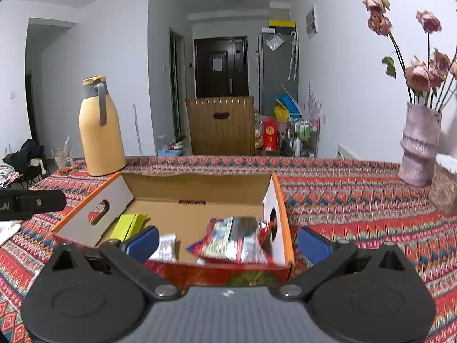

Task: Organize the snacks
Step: 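Return to the pile and grasp the orange packet with the right gripper, then grasp the white printed wrapper with the left gripper while the right gripper holds the orange packet, then carry both packets into the cardboard box and open both grippers, then move both open tools back over the snack pile, then grasp the white printed packet with the right gripper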

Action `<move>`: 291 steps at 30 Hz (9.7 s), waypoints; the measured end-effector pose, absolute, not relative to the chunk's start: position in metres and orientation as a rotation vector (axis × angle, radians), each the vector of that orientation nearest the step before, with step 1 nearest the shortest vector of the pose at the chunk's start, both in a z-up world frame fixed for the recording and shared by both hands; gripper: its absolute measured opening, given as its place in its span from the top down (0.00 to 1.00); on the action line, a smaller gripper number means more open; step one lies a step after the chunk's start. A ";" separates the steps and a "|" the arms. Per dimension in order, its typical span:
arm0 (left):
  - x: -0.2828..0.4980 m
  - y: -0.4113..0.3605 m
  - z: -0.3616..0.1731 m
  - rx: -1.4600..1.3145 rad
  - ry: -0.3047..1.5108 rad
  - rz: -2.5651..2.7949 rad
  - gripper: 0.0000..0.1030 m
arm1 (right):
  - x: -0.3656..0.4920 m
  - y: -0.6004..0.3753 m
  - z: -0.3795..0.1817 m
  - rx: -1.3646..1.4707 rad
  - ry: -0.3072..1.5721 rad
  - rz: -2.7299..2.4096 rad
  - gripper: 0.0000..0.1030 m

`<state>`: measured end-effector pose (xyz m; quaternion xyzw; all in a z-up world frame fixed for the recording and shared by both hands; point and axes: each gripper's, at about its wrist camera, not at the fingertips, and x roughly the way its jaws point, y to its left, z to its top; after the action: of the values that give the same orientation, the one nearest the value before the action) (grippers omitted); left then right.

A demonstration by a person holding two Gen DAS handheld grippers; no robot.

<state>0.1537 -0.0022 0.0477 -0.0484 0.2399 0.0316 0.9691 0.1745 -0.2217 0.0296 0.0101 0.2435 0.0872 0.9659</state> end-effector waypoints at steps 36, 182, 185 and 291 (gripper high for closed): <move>0.075 0.045 0.005 -0.124 0.613 0.088 0.00 | 0.114 -0.226 -0.027 0.096 0.638 0.171 0.72; 0.226 0.012 0.034 -0.193 0.464 0.076 0.00 | 0.244 -0.185 0.018 0.121 0.434 0.196 0.00; 0.227 0.013 0.032 -0.204 0.477 0.079 0.00 | 0.241 -0.185 0.018 0.122 0.432 0.188 0.00; 0.042 -0.004 -0.017 -0.082 0.642 -0.060 0.00 | 0.059 -0.274 -0.041 0.146 0.569 0.036 0.61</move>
<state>0.0419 -0.0037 -0.0167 -0.0404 0.3152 -0.0293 0.9477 0.0595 -0.2740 -0.0412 0.0722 0.2803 0.0176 0.9570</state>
